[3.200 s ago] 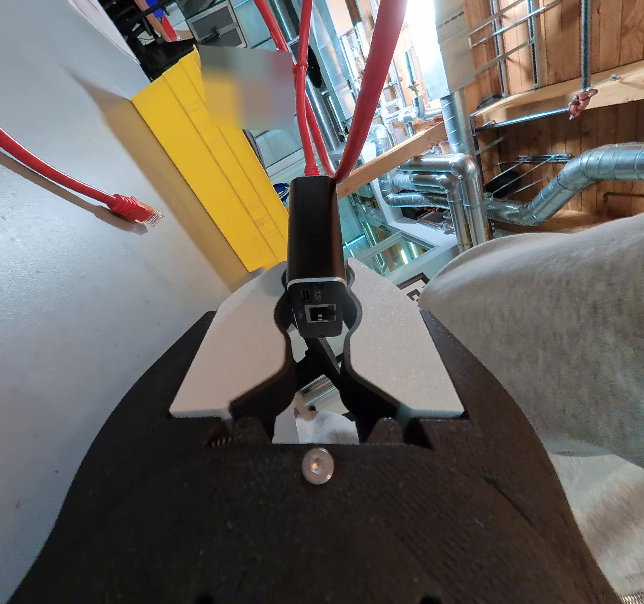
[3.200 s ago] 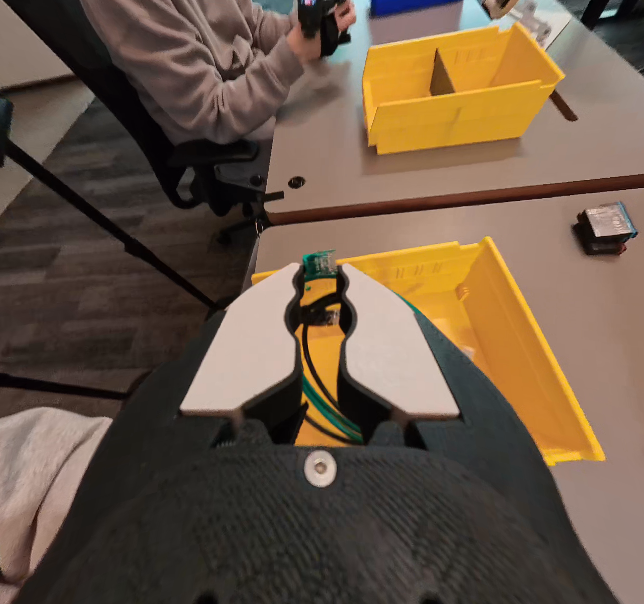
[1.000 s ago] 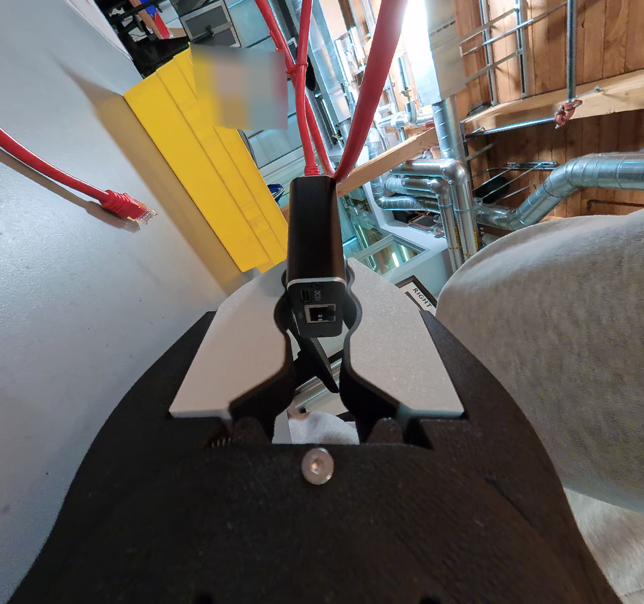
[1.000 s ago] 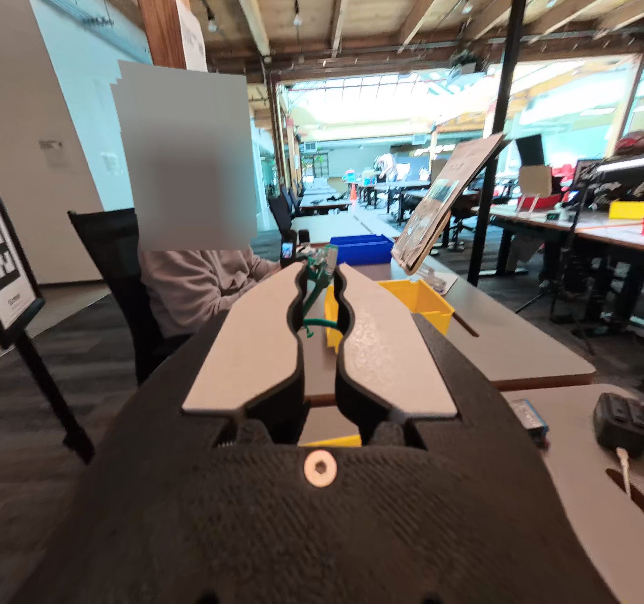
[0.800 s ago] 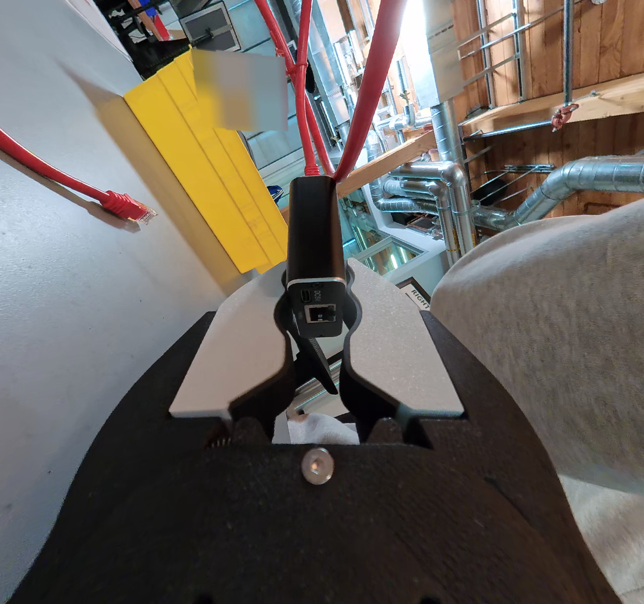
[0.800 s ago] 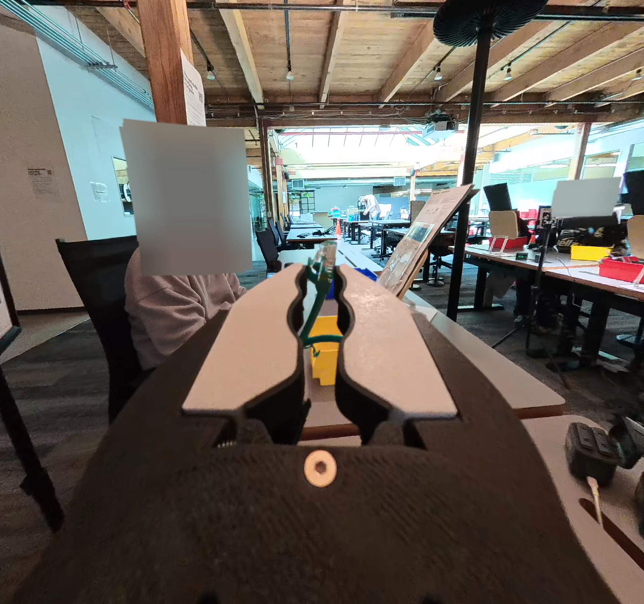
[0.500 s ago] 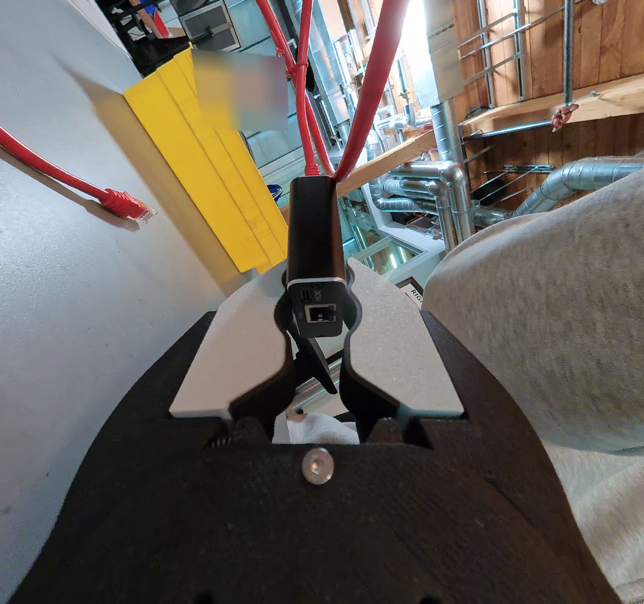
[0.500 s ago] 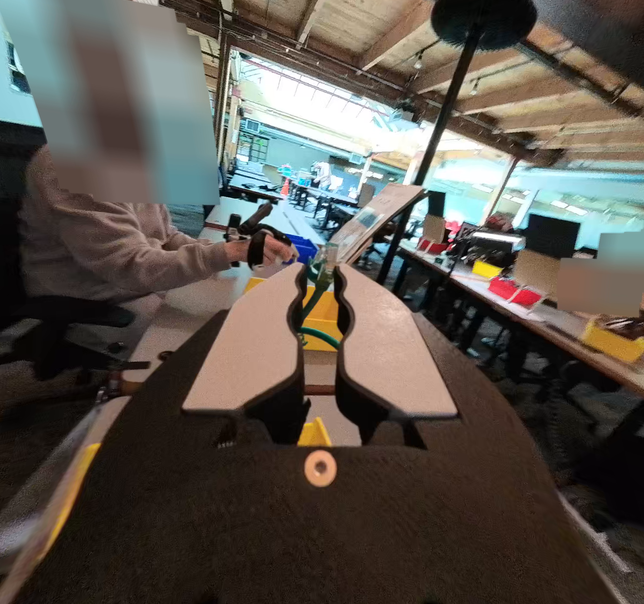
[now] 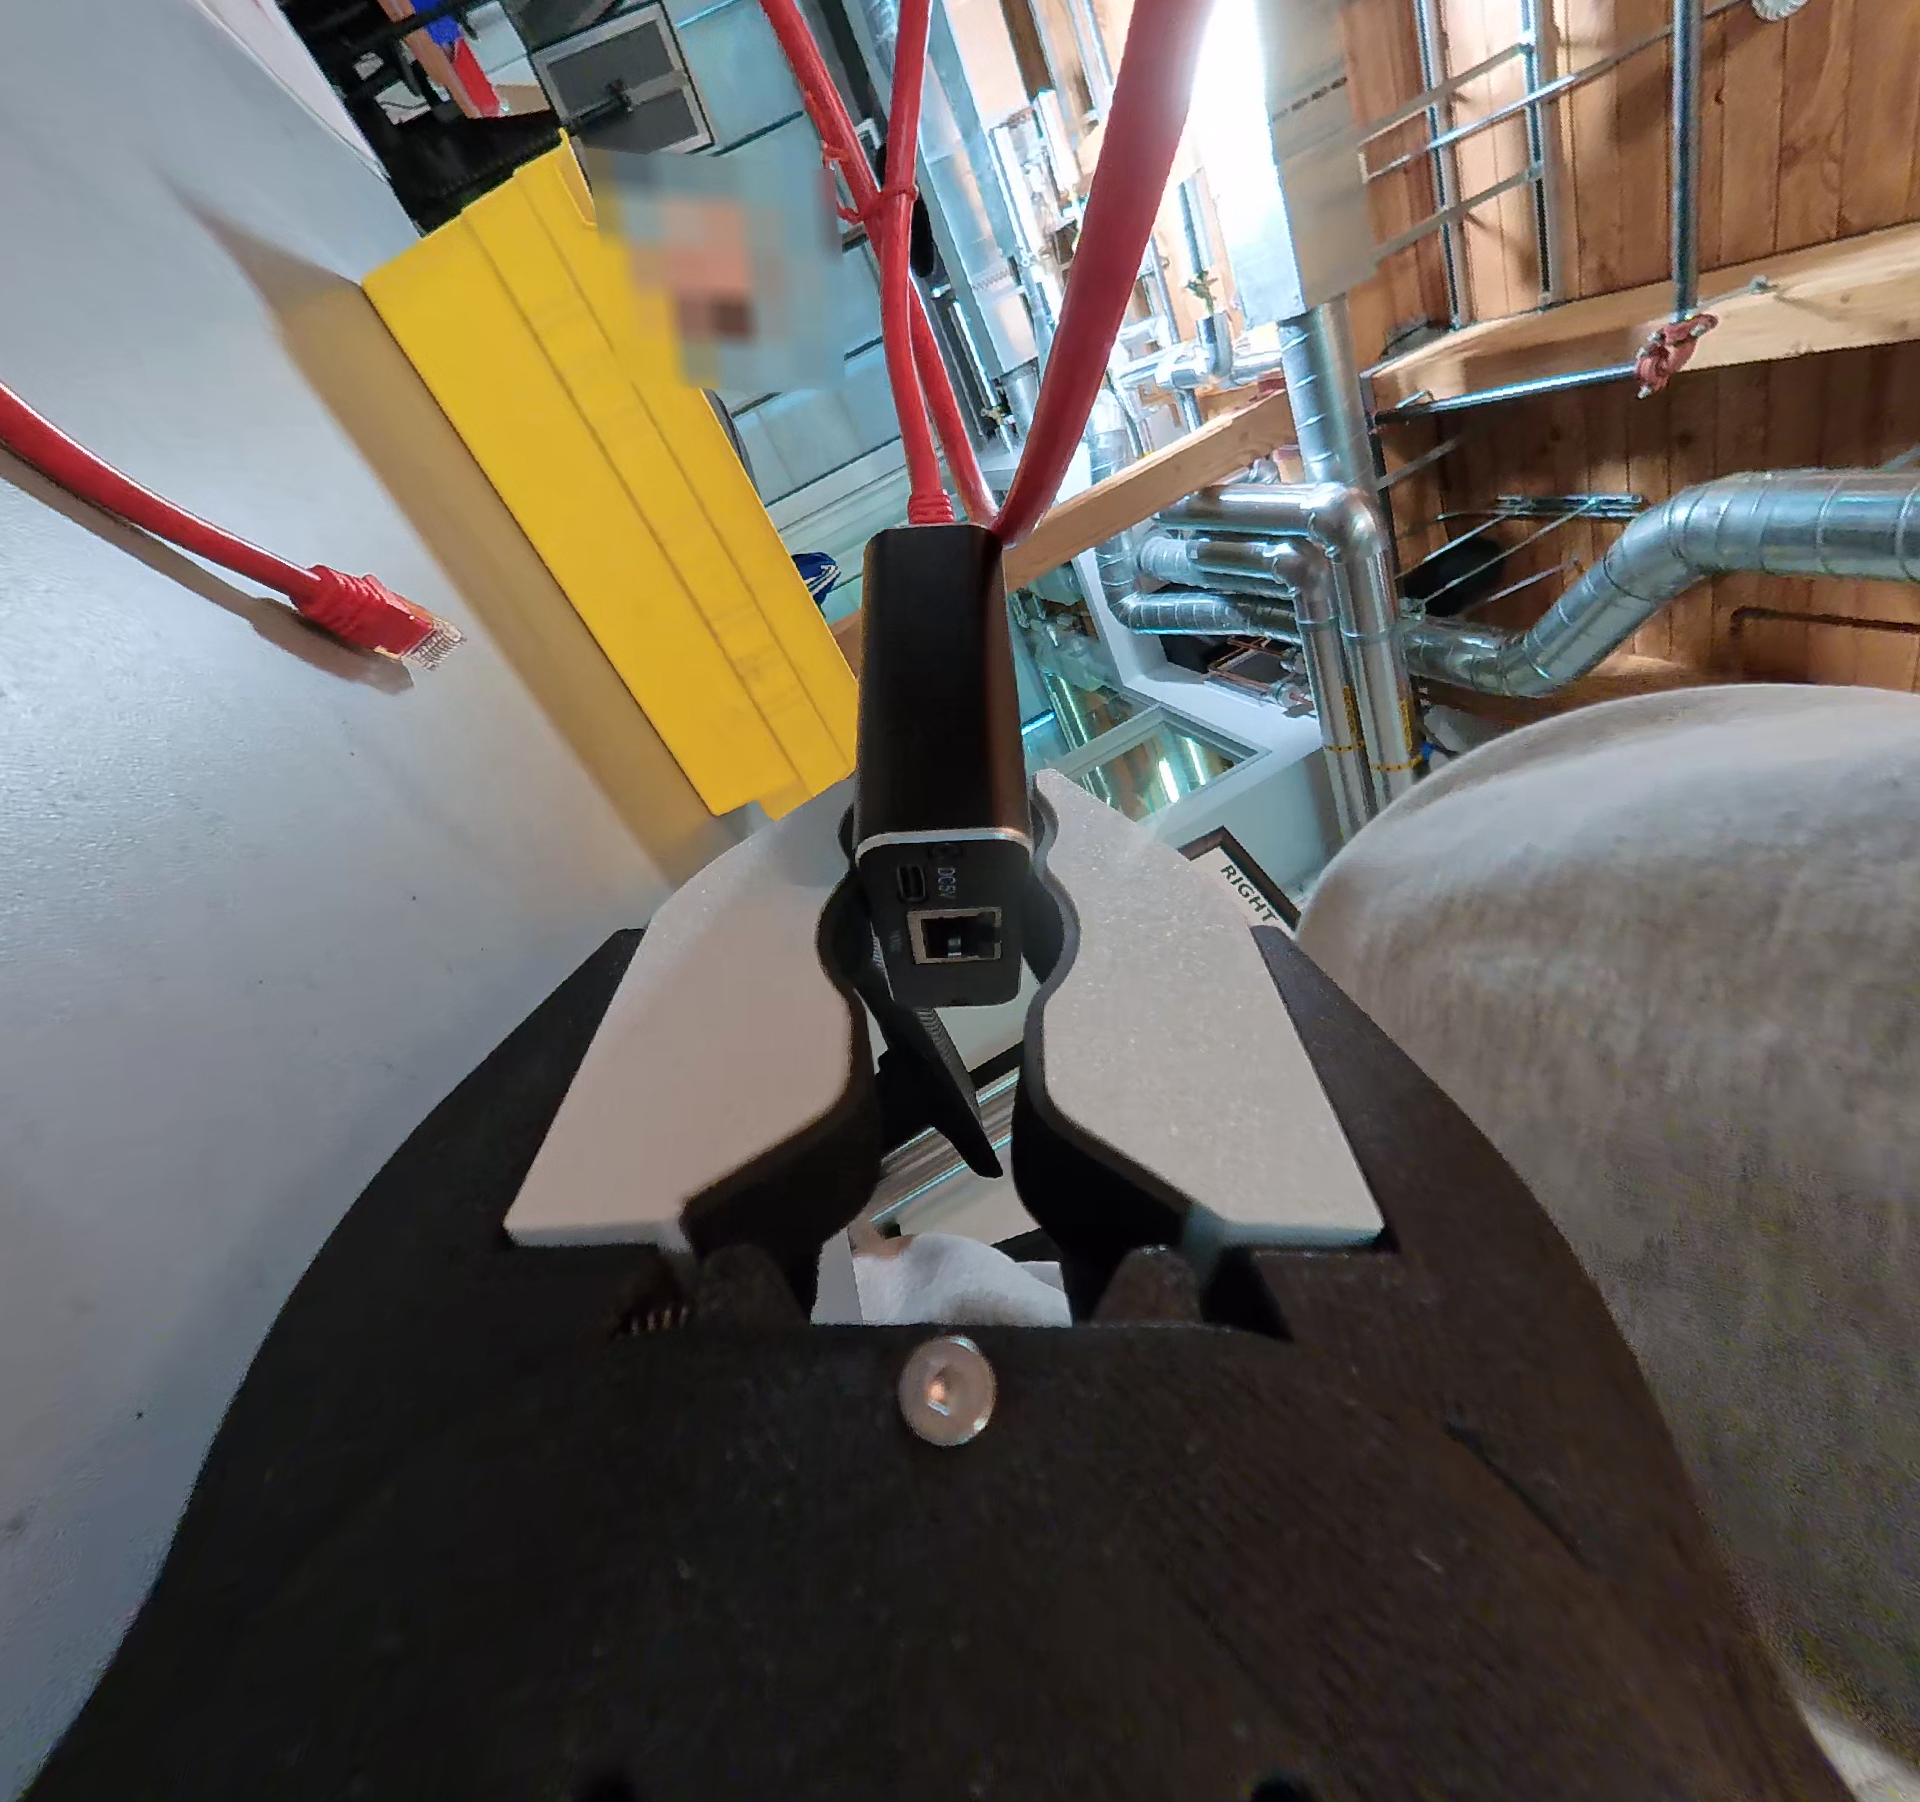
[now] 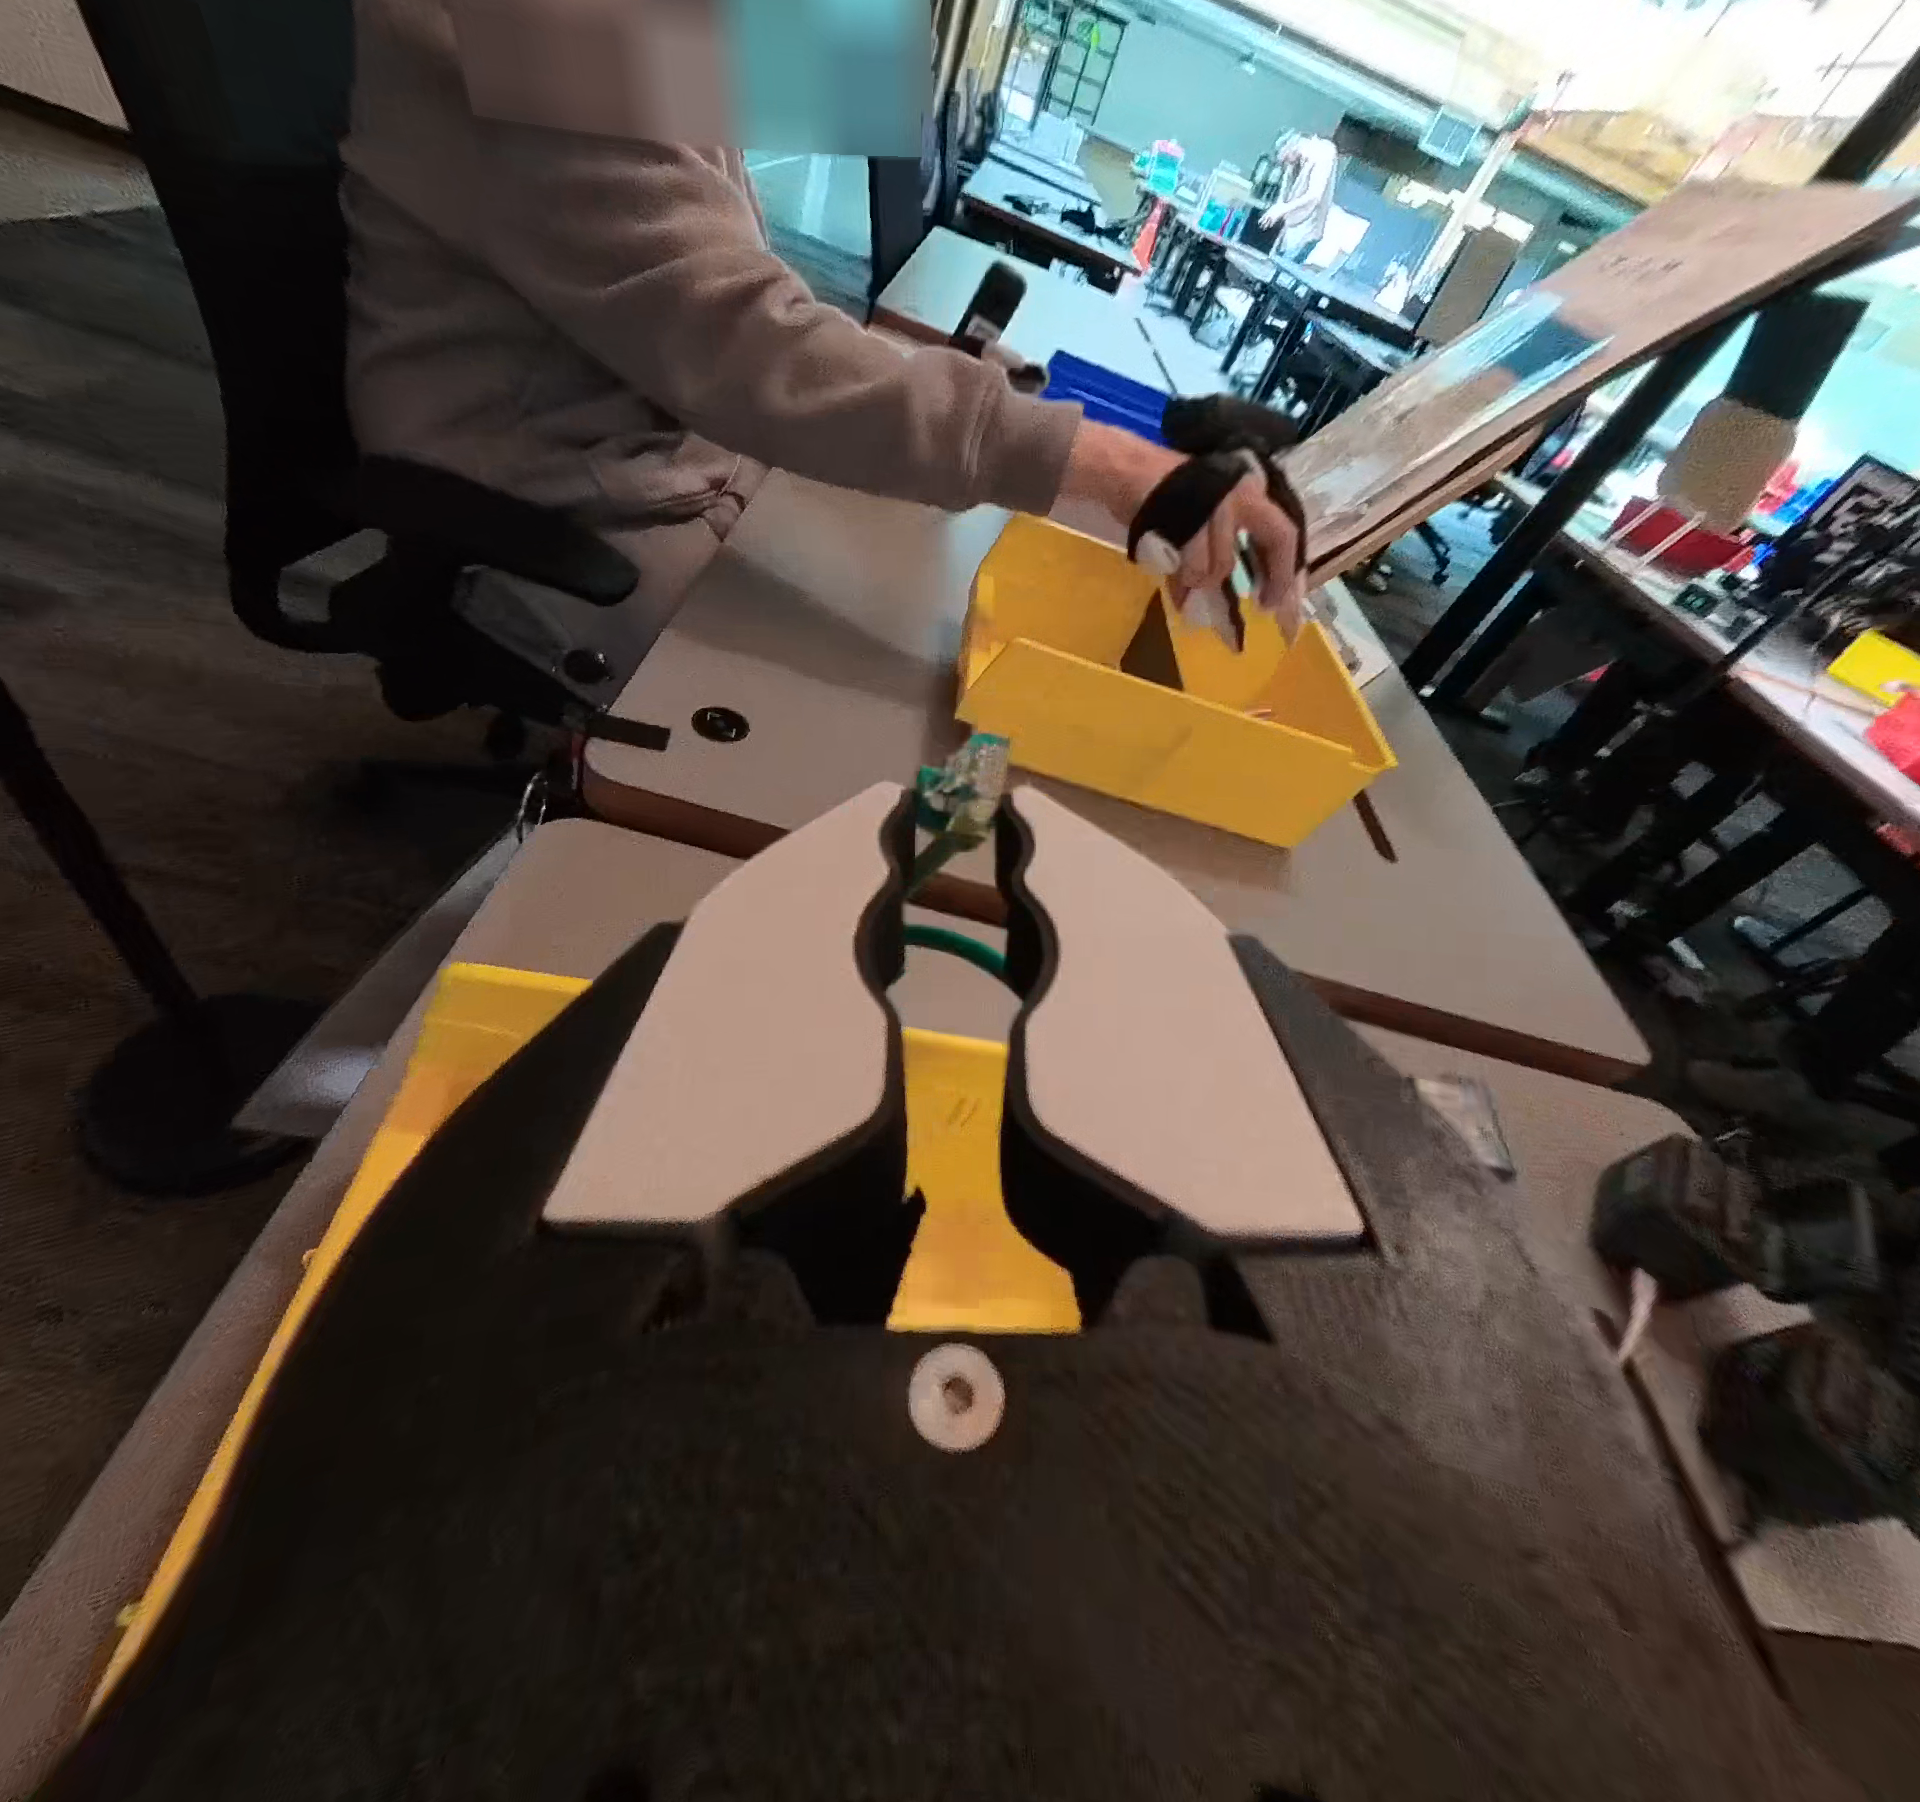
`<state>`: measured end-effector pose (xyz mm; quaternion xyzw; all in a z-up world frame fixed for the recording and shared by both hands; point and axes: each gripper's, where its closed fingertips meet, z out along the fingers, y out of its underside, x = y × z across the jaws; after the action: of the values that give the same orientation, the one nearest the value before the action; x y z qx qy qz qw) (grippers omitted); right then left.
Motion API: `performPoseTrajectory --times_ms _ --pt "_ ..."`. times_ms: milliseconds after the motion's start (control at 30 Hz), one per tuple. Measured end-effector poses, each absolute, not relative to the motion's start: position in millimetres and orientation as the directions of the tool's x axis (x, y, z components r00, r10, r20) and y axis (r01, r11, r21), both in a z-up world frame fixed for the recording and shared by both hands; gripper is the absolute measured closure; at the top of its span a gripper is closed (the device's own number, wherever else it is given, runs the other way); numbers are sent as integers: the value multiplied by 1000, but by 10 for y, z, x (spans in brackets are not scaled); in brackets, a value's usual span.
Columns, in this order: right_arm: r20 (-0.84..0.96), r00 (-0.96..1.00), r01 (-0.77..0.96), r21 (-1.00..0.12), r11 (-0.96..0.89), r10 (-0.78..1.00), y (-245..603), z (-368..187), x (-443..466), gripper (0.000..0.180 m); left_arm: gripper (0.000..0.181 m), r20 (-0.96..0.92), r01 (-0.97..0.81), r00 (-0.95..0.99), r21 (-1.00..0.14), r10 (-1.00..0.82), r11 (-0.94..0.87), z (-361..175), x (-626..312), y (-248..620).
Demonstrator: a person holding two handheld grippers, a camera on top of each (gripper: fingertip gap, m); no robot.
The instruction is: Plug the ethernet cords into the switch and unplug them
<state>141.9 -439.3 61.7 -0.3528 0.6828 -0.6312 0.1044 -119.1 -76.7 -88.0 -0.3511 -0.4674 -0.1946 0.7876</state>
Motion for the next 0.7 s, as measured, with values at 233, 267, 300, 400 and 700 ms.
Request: performPoseTrajectory --times_ms 233,267,300,400,700 --pt "344 -704 -433 -901 -9 -621 -4534 274 1474 165 155 872 634 489 -363 9 683 -866 -1188 -780" --pt "352 -704 -447 -895 -1 -616 -4545 241 1461 165 155 872 635 489 -362 8 682 -866 -1188 -778" --pt "363 -711 -459 -889 6 -602 -4562 222 1432 165 155 872 635 489 -362 8 682 -866 -1189 -775" --pt "384 -773 -455 -891 19 -505 -4639 277 1252 165 155 873 637 488 -364 10 680 -871 -1189 -767" --pt "90 -923 -224 -916 332 -373 -4772 -46 638 160 156 875 639 484 -362 11 679 -882 -1196 -763"
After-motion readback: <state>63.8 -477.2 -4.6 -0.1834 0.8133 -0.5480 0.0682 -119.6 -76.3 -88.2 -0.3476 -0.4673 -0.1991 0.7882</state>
